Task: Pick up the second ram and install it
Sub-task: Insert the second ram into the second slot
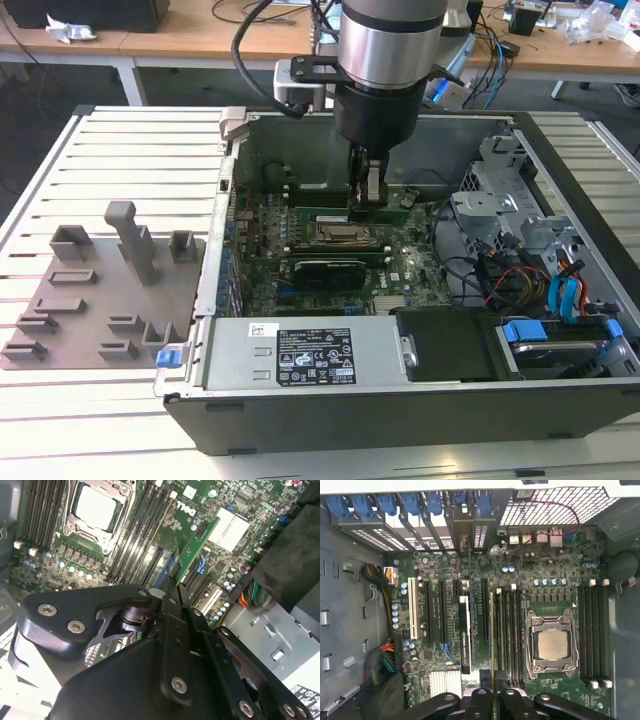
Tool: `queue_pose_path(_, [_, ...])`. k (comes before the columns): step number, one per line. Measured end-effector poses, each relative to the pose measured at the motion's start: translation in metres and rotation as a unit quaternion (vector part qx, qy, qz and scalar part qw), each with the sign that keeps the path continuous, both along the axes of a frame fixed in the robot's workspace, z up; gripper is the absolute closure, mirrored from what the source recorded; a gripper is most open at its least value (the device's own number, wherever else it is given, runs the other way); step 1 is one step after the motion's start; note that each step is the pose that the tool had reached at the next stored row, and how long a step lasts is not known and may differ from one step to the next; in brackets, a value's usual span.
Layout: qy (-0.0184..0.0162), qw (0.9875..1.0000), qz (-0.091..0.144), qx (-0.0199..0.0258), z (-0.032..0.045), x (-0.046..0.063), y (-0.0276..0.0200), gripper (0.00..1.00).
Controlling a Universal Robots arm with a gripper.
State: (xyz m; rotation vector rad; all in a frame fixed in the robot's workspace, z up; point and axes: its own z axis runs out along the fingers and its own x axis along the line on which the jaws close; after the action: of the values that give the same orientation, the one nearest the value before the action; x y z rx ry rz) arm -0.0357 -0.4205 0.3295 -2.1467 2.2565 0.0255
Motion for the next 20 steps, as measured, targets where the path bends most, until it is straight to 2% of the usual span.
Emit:
queue_pose_path(4, [0.0000, 1.0000, 0.000, 0.0000, -0.0089, 0.004, 0.0014, 0.87])
queue_pose_path(11, [0.0000, 1.0000, 0.000, 0.0000, -0.0161, 0.006, 0.0022, 0.87])
queue_pose_path(20, [0.0000, 1.0000, 0.000, 0.0000, -0.0312, 0.009, 0.0029, 0.87])
